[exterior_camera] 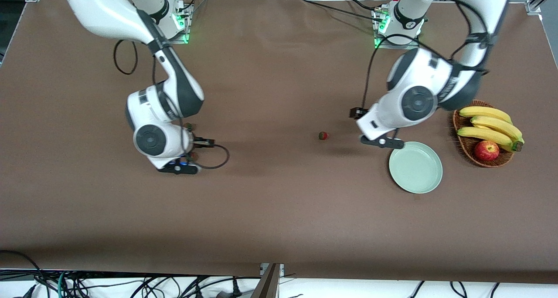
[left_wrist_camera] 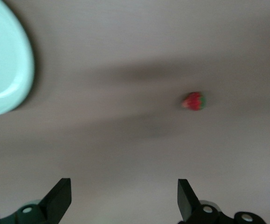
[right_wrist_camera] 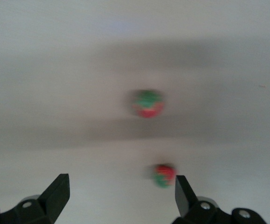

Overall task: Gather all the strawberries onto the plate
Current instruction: 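Grasp the released strawberry with the left gripper while the right gripper reaches another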

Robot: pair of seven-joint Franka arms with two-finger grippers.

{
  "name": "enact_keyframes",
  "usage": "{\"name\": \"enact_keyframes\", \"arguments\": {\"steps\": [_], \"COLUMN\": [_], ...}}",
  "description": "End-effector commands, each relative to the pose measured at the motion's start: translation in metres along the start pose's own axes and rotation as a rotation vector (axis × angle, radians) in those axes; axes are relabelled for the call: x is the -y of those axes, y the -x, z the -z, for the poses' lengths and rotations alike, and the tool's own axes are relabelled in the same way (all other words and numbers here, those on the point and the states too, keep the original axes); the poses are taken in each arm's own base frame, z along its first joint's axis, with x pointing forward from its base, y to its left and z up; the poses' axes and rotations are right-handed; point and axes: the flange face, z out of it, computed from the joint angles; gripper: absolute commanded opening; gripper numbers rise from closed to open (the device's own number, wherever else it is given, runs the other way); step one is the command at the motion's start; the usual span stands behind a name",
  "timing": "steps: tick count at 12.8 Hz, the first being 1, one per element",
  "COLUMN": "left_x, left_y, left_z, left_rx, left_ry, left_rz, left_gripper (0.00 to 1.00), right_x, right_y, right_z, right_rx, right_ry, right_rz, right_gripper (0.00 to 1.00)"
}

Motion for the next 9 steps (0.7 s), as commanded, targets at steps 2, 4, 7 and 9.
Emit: {"name": "enact_keyframes", "arguments": {"steps": [2, 4, 7, 9], "left_x": [-0.063, -0.075, -0.077, -0.079], "left_y": [0.004, 0.003, 0.01, 0.005], "left_z": [-0.044, -0.076, -0.134, -0.144], "left_rx": [-0.07, -0.141, -0.258, -0.287], "left_ry": [-0.054, -0.067, 0.015, 0.024], "left_rz": [-0.024, -0.08, -0.117, -0.147], "left_gripper": [1.0, 1.0, 1.0, 1.0], "right_x": [-0.019, -0.021, -0.024, -0.026], "right_y": [0.02, 0.027, 0.034, 0.036], "right_z": [-0.046, -0.071, -0.087, -0.092], "right_rx": [0.008, 0.028, 0.063, 0.077], "right_ry": [0.022, 0.029, 0.042, 0.047], "right_rz": [0.01, 0.011, 0.011, 0.009], "right_gripper": [1.0, 1.0, 1.0, 1.0]}}
